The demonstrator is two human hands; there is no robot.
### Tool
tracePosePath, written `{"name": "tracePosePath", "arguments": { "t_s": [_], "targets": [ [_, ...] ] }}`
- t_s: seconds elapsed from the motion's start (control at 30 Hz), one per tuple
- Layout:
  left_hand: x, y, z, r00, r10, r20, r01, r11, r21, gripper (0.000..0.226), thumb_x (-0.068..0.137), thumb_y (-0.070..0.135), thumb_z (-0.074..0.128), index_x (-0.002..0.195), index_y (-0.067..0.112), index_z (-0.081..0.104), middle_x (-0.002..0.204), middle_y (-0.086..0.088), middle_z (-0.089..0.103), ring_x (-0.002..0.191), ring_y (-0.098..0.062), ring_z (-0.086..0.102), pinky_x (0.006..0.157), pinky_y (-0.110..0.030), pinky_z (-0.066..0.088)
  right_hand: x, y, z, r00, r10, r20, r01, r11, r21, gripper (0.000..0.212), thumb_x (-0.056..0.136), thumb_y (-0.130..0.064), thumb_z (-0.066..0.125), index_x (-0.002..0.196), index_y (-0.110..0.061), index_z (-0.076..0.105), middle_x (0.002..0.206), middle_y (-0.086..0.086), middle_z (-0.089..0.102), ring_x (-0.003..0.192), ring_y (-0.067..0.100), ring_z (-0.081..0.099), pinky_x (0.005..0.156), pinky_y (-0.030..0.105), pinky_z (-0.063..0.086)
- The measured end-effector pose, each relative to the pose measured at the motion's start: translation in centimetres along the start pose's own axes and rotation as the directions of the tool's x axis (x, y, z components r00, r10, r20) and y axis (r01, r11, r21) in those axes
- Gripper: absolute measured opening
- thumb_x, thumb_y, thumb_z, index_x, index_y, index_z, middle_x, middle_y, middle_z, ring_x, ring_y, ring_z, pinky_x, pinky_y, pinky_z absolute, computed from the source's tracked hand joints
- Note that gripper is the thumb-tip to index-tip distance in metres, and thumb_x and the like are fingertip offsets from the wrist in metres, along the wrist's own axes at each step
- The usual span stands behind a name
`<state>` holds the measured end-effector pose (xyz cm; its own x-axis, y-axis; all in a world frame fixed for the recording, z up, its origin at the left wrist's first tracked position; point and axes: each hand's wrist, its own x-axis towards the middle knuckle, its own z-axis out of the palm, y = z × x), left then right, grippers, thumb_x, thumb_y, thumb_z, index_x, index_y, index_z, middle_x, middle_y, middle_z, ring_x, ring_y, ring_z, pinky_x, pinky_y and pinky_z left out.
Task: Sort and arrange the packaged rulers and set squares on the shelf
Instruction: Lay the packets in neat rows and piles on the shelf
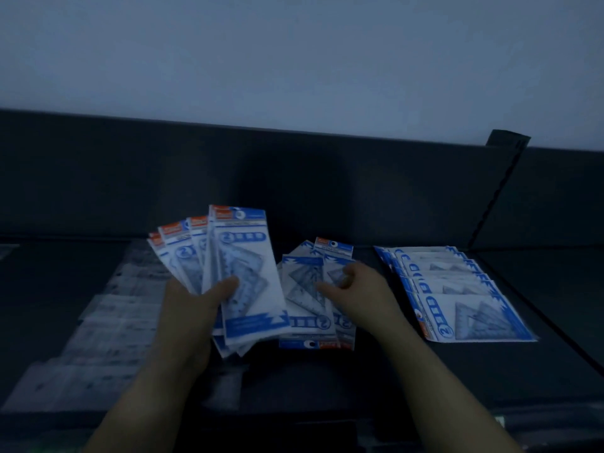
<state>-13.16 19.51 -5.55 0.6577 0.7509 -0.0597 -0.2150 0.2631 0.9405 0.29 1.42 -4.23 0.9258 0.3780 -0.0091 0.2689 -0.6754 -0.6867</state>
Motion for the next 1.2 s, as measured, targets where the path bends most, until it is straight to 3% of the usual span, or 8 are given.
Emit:
{"name": "tracePosePath", "arguments": {
  "t_s": [0.17,0.27,0.5,0.77,0.97,1.07,1.13,1.2],
  "targets": [
    [0.4,0.6,-1.1,1.0,-0.013,-0.008,0.013,1.0,-0.008,0.043,0.08,-0.003,0.069,0.12,0.002,0.055,0.104,-0.016,0.069,0.081,-0.028,0.071,0.052,-0.034,0.057,0.0,-2.3,1.8,1.0,0.004,0.028,0.004,0.961,-0.278,0.055,0.063,-0.063,0.073,0.088,-0.02,0.047,0.087,-0.004,0.052,0.077,0.014,0.051,0.05,0.026,0.031],
    [0.4,0.0,-1.4,1.0,-0.005,0.005,0.005,1.0,0.012,0.044,0.079,-0.003,0.07,0.12,0.007,0.056,0.106,-0.015,0.07,0.087,-0.032,0.071,0.06,-0.042,0.059,0.3,-2.6,2.1,0.996,0.055,0.073,-0.036,0.968,-0.248,0.05,0.064,-0.055,0.076,0.076,-0.021,0.043,0.075,-0.004,0.048,0.072,0.016,0.052,0.048,0.026,0.031],
    [0.5,-0.8,-1.7,0.997,-0.04,0.071,0.036,0.998,0.056,0.054,0.078,0.002,0.073,0.126,0.011,0.051,0.113,-0.013,0.067,0.094,-0.032,0.069,0.065,-0.047,0.059,1.0,-2.6,1.5,0.969,0.152,0.193,-0.115,0.975,-0.189,0.066,0.058,-0.048,0.081,0.106,-0.013,0.052,0.098,0.003,0.065,0.085,0.019,0.064,0.078,0.036,0.055],
    [0.9,-0.7,-1.5,0.994,-0.091,0.062,0.088,0.995,0.055,0.047,0.084,0.003,0.068,0.127,0.011,0.05,0.114,-0.014,0.065,0.094,-0.033,0.067,0.06,-0.04,0.058,-0.3,-1.4,-2.9,0.985,0.017,0.171,-0.097,0.877,0.471,0.017,0.09,-0.012,0.062,0.107,-0.011,0.065,0.085,0.004,0.072,0.076,0.022,0.069,0.068,0.035,0.056],
    [-0.6,0.6,0.9,0.978,-0.155,0.141,0.157,0.988,-0.002,0.02,0.089,0.021,0.065,0.108,0.016,0.065,0.096,-0.009,0.074,0.077,-0.026,0.072,0.05,-0.031,0.055,-0.9,-1.4,-6.2,0.746,-0.226,0.627,0.069,0.962,0.264,0.026,0.083,-0.005,0.068,0.109,-0.009,0.068,0.1,0.006,0.073,0.089,0.018,0.067,0.083,0.027,0.054],
    [-1.5,0.9,2.0,0.953,-0.144,0.265,0.139,0.99,0.037,0.029,0.083,0.015,0.069,0.111,0.012,0.064,0.092,-0.013,0.075,0.076,-0.029,0.073,0.055,-0.037,0.057,0.3,-0.9,-5.8,0.849,-0.189,0.494,0.117,0.978,0.173,0.036,0.071,-0.018,0.082,0.103,-0.027,0.072,0.103,0.003,0.073,0.097,0.023,0.068,0.095,0.038,0.052],
    [-1.5,0.6,2.3,0.954,-0.125,0.271,0.115,0.992,0.053,0.036,0.079,0.009,0.071,0.114,0.011,0.062,0.095,-0.013,0.074,0.079,-0.03,0.073,0.058,-0.038,0.058,1.0,-0.2,-5.3,0.964,-0.166,0.208,0.076,0.921,0.381,0.035,0.072,-0.019,0.08,0.105,-0.026,0.071,0.106,0.013,0.07,0.097,0.032,0.067,0.094,0.044,0.052],
    [-1.5,0.3,2.5,0.97,-0.098,0.221,0.099,0.995,0.006,0.039,0.076,0.01,0.072,0.114,0.011,0.063,0.096,-0.013,0.074,0.079,-0.027,0.073,0.056,-0.035,0.058,1.1,0.4,-5.0,0.996,-0.039,0.075,-0.026,0.709,0.704,0.028,0.083,-0.019,0.069,0.11,-0.012,0.068,0.104,0.021,0.069,0.088,0.031,0.069,0.08,0.038,0.057]
  ]
}}
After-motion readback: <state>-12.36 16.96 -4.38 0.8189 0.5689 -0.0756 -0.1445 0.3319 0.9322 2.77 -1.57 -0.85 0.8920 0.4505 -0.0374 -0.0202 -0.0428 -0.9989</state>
